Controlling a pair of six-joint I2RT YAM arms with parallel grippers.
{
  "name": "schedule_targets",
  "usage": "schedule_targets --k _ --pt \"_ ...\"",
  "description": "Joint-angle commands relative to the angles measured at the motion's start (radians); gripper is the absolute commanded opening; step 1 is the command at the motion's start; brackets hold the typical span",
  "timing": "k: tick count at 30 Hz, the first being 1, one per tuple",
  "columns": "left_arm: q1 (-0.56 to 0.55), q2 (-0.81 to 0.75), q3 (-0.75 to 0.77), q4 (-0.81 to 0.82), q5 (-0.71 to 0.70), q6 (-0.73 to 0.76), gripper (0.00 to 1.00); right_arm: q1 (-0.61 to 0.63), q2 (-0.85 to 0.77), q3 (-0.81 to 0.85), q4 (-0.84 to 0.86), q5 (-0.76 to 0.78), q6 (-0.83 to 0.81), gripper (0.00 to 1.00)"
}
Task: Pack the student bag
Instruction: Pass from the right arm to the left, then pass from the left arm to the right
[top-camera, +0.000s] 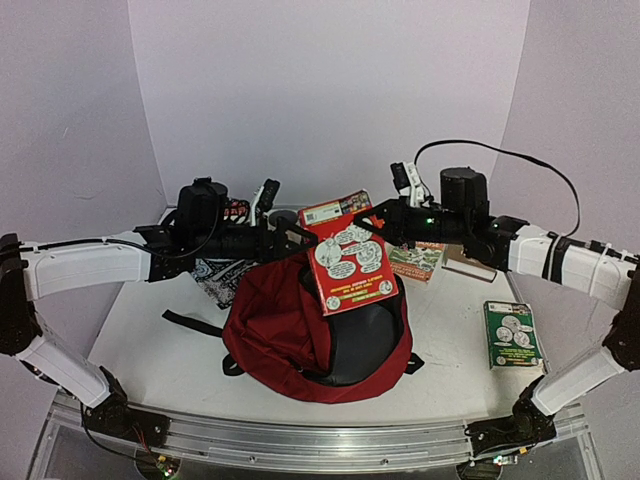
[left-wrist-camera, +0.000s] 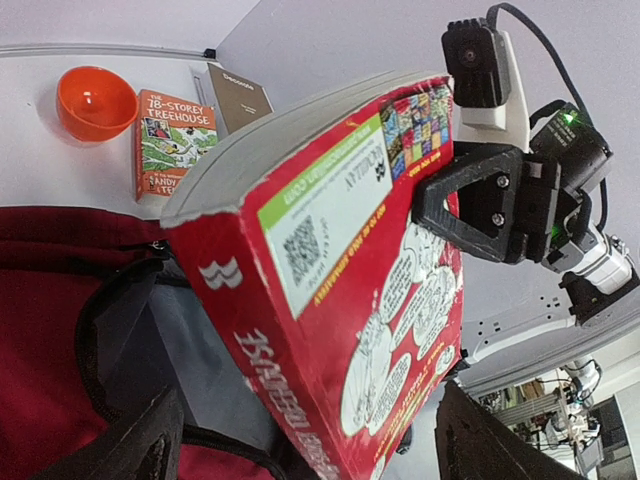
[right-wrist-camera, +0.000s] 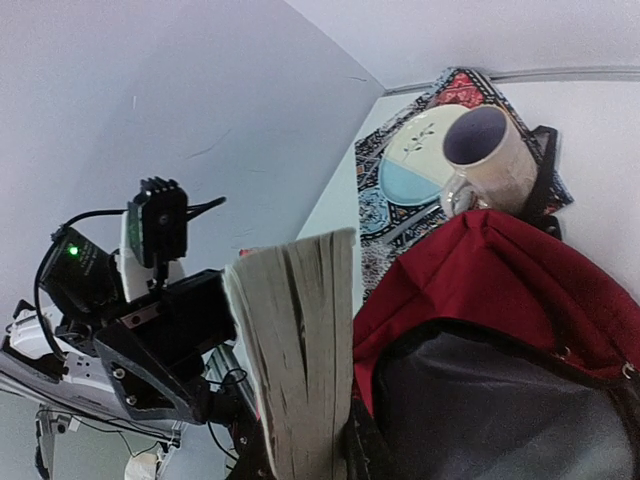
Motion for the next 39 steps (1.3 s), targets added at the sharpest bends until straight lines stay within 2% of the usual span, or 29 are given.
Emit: schedule_targets --k 1,6,12,14,15,19,23,25,26,30,32,37,39 --pt "0.003 0.010 0.030 0.123 0.055 -0.059 0.84 0.026 0.024 0.101 0.150 -0.056 0.032 0.00" --pt "0.004 0.021 0.011 0.226 0.138 -0.113 0.53 0.052 0.067 0.124 0.181 -0.072 0.044 0.00" --pt "0.003 -0.011 -0.043 0.327 0.155 -0.174 0.16 0.068 0.094 0.127 0.198 -0.060 0.045 0.00" --pt "0.004 -0.024 -0.064 0.346 0.140 -0.192 0.03 0.070 0.086 0.115 0.201 -0.033 0.046 0.04" --pt "0.005 -0.035 -0.077 0.359 0.121 -0.205 0.00 0.071 0.080 0.105 0.202 -0.017 0.046 0.07" --pt "0.005 -0.090 -0.133 0.399 0.027 -0.254 0.00 0.084 0.037 0.051 0.215 0.066 0.056 0.26" --pt "0.005 -0.131 -0.171 0.463 -0.058 -0.321 0.00 0.103 -0.011 -0.047 0.289 0.152 0.101 0.36" --pt "0.005 -0.143 -0.189 0.506 -0.090 -0.349 0.00 0.112 -0.034 -0.099 0.328 0.193 0.125 0.49" --pt "0.005 -0.151 -0.199 0.519 -0.106 -0.358 0.00 0.117 -0.048 -0.125 0.347 0.213 0.138 0.51" --pt "0.005 -0.189 -0.241 0.579 -0.217 -0.395 0.00 0.135 -0.104 -0.270 0.501 0.279 0.218 0.61" --pt "0.005 -0.205 -0.260 0.595 -0.268 -0.408 0.00 0.154 -0.120 -0.330 0.583 0.312 0.246 0.71" --pt "0.005 -0.214 -0.281 0.642 -0.348 -0.458 0.00 0.221 -0.085 -0.360 0.712 0.345 0.277 0.95" --pt "0.005 -0.212 -0.288 0.664 -0.361 -0.478 0.00 0.244 -0.063 -0.370 0.763 0.373 0.301 0.98"
